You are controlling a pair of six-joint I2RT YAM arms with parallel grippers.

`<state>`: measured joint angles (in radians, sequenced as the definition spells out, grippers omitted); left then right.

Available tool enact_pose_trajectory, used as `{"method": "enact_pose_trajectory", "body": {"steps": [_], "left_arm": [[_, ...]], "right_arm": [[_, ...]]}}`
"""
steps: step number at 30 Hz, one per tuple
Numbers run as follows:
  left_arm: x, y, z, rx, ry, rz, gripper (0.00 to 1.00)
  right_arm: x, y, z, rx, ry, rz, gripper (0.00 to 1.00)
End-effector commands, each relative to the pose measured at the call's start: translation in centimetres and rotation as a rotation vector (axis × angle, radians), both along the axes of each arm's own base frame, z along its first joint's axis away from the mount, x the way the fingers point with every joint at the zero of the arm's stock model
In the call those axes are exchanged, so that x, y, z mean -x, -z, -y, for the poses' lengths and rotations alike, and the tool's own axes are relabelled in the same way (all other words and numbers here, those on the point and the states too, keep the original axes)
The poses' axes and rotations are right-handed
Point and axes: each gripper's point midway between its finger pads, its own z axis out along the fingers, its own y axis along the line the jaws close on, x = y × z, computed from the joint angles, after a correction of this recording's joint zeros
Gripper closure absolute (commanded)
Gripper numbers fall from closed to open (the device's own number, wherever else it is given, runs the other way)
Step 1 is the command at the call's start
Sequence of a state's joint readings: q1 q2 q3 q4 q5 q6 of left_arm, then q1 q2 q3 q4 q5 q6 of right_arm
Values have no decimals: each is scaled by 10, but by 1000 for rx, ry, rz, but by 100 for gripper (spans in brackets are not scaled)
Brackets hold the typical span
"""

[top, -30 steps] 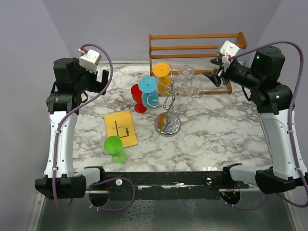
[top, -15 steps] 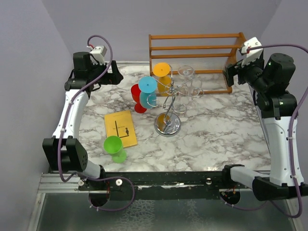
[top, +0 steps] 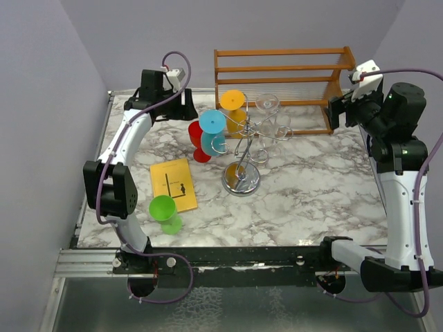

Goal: Place the wine glass upside down on the wine glass rack

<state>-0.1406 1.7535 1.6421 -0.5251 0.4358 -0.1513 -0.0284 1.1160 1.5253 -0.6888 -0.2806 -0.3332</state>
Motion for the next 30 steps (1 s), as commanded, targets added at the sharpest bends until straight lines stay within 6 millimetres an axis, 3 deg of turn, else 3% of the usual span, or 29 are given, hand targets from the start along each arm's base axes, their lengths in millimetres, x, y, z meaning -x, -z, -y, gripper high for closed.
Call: {"method": "enact_pose_trajectory", "body": {"steps": [1, 17, 24, 30], "left_arm": [[4, 17, 3, -53, 28, -58, 35], [11, 59, 10, -156, 119, -166, 78], [3, 37, -4, -243, 101, -80, 93], [-5, -6, -25, -349, 54, 54, 100]], "right_arm": [[6, 3, -8, -24, -53, -5, 14], [5, 14, -11, -51, -80, -32, 14], [3, 15, -9, -52, -78, -31, 14], [0, 15, -2, -24, -54, -22, 14]]}}
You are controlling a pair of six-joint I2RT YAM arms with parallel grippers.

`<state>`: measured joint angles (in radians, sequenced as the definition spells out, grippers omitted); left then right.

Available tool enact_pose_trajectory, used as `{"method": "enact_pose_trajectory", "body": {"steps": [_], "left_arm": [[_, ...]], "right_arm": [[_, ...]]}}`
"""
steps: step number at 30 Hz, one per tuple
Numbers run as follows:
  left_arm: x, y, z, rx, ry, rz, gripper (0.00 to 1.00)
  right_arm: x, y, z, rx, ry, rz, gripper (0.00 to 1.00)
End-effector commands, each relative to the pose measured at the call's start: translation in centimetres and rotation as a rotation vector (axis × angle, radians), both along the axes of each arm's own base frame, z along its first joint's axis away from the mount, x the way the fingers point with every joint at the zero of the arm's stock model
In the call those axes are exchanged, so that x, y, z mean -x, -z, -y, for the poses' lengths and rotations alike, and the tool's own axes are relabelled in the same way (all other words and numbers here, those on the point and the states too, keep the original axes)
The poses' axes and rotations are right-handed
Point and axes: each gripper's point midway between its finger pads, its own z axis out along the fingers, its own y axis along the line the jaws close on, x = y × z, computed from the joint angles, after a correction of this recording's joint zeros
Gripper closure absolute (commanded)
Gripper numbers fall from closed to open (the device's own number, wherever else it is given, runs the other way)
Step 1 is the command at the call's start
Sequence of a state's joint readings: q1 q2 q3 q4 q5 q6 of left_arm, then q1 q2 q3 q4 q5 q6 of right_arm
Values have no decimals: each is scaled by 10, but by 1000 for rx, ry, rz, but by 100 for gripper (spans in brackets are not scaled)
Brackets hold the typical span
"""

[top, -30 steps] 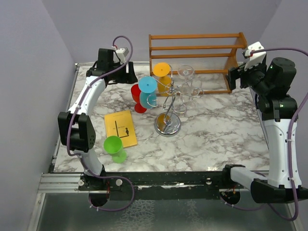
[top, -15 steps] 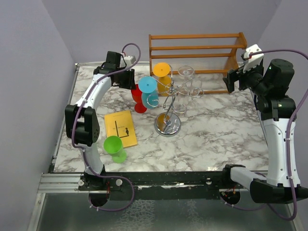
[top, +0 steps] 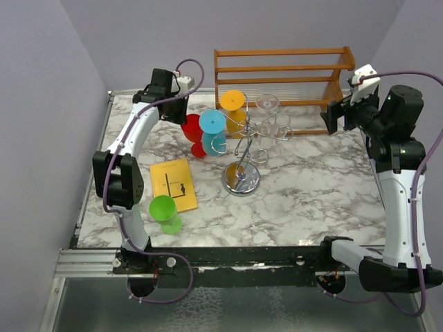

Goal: Place the wine glass upside down on the wine glass rack

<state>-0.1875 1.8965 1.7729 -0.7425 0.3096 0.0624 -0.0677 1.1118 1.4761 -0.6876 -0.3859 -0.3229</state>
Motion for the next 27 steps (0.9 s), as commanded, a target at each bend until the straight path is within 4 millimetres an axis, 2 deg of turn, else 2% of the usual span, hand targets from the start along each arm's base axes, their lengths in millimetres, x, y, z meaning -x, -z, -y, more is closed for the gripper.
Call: {"method": "enact_pose_trajectory", "body": {"steps": [1, 7, 11, 12, 13, 14, 17, 22, 27], "left_arm": [[-8, -67, -23, -115, -23, 201, 100], [-15, -139, -56, -257, -103, 414, 100], [-17, -193, -64, -267, -157, 553, 100], [-18, -199, -66, -269, -166, 571, 100], [-12, -222, -69, -264, -184, 624, 100], [-10, -238, -71, -261, -200, 661, 100], [-8, -269, -76, -246, -241, 745, 100], [5, -323, -73, -137, -294, 886, 100], [26, -366, -52, 48, -245, 981, 100]], "right_arm": [[-2, -3, 6, 26, 16, 27, 14], [-6, 0, 24, 124, 77, 31, 14], [-9, 9, 27, 155, 79, 12, 13], [-9, 12, 28, 158, 78, 6, 13], [-9, 13, 28, 162, 78, 4, 13], [-9, 15, 29, 168, 79, 2, 13], [-11, 19, 33, 188, 92, 2, 13], [-21, 23, 39, 170, 139, 0, 13], [-29, 15, 42, 139, 174, 22, 13]]}}
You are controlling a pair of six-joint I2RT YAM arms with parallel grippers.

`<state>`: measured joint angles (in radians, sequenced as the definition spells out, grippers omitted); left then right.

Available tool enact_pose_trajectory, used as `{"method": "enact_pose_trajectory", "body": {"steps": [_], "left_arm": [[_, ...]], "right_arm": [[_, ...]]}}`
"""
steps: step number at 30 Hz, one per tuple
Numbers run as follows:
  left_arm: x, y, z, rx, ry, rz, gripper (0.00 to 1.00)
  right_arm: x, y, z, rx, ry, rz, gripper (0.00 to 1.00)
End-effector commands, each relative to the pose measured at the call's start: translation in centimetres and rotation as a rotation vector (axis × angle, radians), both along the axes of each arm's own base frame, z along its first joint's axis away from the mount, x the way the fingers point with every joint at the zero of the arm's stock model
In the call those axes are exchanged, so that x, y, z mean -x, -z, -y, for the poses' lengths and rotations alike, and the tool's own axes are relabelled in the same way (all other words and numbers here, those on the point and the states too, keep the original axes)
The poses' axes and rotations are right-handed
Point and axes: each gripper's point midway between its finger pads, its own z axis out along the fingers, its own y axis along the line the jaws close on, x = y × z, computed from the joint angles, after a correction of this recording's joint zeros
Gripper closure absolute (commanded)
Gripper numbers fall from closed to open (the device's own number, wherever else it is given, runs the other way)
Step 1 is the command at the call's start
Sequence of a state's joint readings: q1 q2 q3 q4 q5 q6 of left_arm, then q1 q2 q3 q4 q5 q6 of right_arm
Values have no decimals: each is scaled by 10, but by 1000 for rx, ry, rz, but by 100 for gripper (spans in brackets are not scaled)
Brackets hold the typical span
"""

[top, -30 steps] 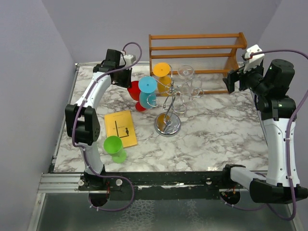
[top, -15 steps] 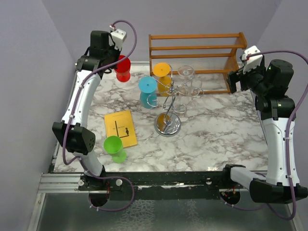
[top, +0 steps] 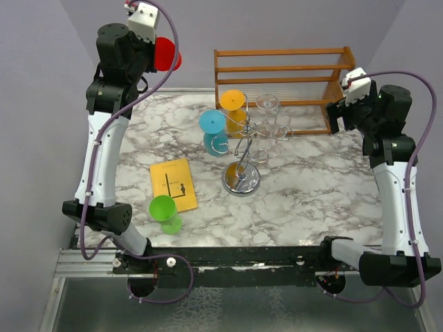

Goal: Place the wine glass upside down on the wine glass rack

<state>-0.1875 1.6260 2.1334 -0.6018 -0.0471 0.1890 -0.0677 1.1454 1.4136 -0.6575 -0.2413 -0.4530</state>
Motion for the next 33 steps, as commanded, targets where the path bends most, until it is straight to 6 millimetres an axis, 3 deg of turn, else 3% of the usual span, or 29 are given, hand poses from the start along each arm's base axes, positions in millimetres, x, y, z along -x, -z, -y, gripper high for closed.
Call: {"method": "enact_pose_trajectory", "body": {"steps": [1, 6, 10, 19, 27, 33], "left_arm": [[30, -75, 22, 169, 117, 200, 100], [54, -113, 58, 333, 321, 250, 100], [68, -127, 86, 472, 485, 223, 100], [84, -125, 126, 670, 712, 107, 100], [79, -112, 146, 660, 760, 87, 100], [78, -104, 166, 630, 788, 85, 100]], "right_arm": [[-10, -20, 10, -17, 61, 70, 13], [-8, -28, -2, -47, 1, 52, 14], [-5, -38, -19, -101, -78, 44, 14], [7, -77, -67, -294, -292, 73, 19], [12, -125, -109, -474, -498, 114, 22], [9, -140, -135, -606, -611, 76, 25]]}}
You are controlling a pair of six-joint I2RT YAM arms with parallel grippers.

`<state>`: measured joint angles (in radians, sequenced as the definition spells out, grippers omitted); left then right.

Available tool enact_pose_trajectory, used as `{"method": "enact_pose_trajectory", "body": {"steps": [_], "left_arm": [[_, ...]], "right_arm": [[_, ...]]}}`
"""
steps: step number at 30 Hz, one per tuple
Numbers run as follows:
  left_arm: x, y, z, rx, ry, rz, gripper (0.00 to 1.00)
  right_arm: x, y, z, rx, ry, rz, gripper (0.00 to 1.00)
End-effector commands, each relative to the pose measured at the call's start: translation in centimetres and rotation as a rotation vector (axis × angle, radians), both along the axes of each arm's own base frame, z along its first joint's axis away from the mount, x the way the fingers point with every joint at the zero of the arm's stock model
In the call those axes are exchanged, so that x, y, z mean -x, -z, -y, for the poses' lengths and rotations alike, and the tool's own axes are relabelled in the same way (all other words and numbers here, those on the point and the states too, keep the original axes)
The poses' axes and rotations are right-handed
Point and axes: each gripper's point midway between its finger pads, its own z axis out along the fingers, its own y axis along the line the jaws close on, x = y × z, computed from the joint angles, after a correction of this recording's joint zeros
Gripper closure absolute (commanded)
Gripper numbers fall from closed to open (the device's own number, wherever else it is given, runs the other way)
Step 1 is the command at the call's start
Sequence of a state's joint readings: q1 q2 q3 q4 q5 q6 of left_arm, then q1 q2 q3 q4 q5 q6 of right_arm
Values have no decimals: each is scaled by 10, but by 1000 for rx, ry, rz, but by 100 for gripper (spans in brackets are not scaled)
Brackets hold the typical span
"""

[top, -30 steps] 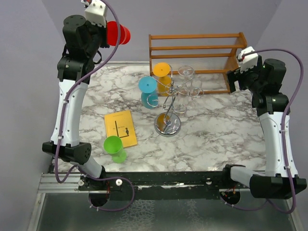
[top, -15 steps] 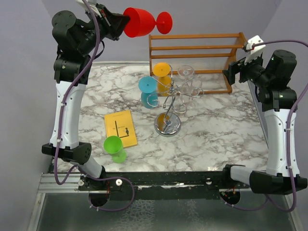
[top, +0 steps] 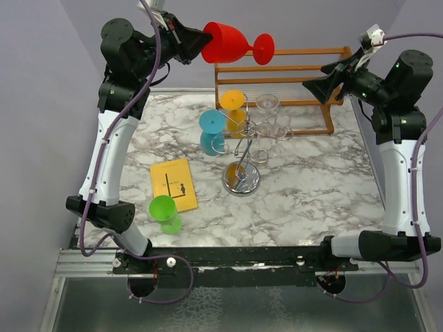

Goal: Place the wine glass upside down on the wine glass rack

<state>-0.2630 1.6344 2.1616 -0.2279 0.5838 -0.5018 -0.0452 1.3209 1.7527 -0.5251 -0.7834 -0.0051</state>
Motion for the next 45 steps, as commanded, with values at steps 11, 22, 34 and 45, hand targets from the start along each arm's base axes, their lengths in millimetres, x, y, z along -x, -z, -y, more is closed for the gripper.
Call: {"method": "enact_pose_trajectory", "body": {"steps": [11, 22, 34, 45], "left_arm": [[16, 6, 64, -85, 100, 128, 100], [19, 14, 92, -149, 104, 172, 100], [24, 14, 97, -174, 97, 197, 100], [30, 15, 104, -186, 118, 213, 100]], "right_arm": [[7, -23, -48, -228, -188, -76, 37], [-6, -3, -33, -283, -34, -155, 56], [-20, 10, -29, -323, 12, -220, 80], [-24, 17, -33, -356, -8, -264, 79]]}}
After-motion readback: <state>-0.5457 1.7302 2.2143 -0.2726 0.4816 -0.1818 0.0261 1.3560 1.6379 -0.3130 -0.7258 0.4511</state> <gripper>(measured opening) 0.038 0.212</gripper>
